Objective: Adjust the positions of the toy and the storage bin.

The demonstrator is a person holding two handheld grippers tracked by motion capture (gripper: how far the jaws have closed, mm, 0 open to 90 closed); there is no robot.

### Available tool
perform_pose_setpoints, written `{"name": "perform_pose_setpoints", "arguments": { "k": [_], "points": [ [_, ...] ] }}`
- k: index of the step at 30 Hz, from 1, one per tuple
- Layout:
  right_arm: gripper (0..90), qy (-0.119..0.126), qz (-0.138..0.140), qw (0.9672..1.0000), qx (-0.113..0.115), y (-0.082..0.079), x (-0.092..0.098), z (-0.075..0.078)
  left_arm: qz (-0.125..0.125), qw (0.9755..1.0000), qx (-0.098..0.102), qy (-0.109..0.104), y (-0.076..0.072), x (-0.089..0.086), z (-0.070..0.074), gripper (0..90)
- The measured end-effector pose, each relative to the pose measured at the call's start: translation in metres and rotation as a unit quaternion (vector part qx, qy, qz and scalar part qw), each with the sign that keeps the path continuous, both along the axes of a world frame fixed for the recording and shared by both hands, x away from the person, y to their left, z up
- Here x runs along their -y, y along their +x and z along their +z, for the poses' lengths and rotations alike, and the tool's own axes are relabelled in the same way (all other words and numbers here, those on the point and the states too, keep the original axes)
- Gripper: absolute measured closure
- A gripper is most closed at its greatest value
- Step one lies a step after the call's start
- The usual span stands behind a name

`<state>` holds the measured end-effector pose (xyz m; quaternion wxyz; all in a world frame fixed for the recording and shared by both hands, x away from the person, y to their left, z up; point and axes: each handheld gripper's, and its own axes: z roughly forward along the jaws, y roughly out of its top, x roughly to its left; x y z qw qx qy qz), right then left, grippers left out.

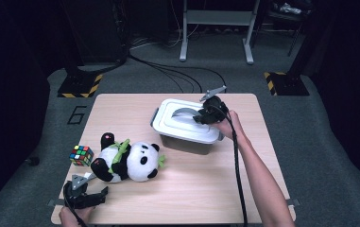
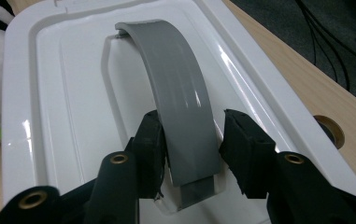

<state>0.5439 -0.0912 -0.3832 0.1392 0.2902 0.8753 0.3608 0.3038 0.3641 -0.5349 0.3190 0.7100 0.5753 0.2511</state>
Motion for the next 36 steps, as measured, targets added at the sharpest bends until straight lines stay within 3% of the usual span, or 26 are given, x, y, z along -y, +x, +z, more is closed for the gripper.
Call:
{"name": "perform_pose_setpoints", "arguments": {
  "k": [2,9,21,23,25,28,32,33,36],
  "points": [
    [63.9,-0.004,0.009,1.0,-0.002,0.0,0.0,0.0,0.0,1.0,0.0,0.0,0.0,0.0,0.0,0.0],
    [65.1,-0.01,-0.003,0.9999,-0.002,-0.004,-0.002,0.0,-0.001,1.0,-0.001,0.001,0.0,0.0,0.0,0.0],
    [66.0,-0.023,-0.073,0.997,-0.011,-0.035,-0.008,0.003,-0.001,1.0,-0.001,0.001,0.0,0.0,0.0,0.1],
    [64.5,-0.025,-0.072,0.997,-0.01,-0.037,-0.008,0.003,-0.001,1.0,-0.001,0.001,0.0,0.0,0.0,0.1],
    [56.3,-0.013,-0.059,0.998,-0.016,-0.035,-0.007,0.005,-0.001,1.0,0.0,0.001,0.0,0.0,0.0,0.1],
    [51.5,0.004,-0.03,0.9995,-0.005,-0.03,-0.008,0.012,-0.001,1.0,0.0,0.001,0.0,0.0,0.0,0.1],
    [51.5,-0.007,0.004,0.9998,0.018,-0.02,-0.02,0.02,-0.001,1.0,0.001,-0.001,0.0,0.0,0.0,0.1],
    [51.9,-0.005,0.018,0.9997,0.014,-0.017,-0.022,0.021,-0.002,1.0,0.001,-0.001,0.0,0.0,0.0,0.1],
    [58.5,-0.012,0.023,0.9996,0.011,-0.009,-0.03,0.023,0.0,1.0,-0.001,-0.005,-0.001,0.0,0.0,0.3]
  ]
}}
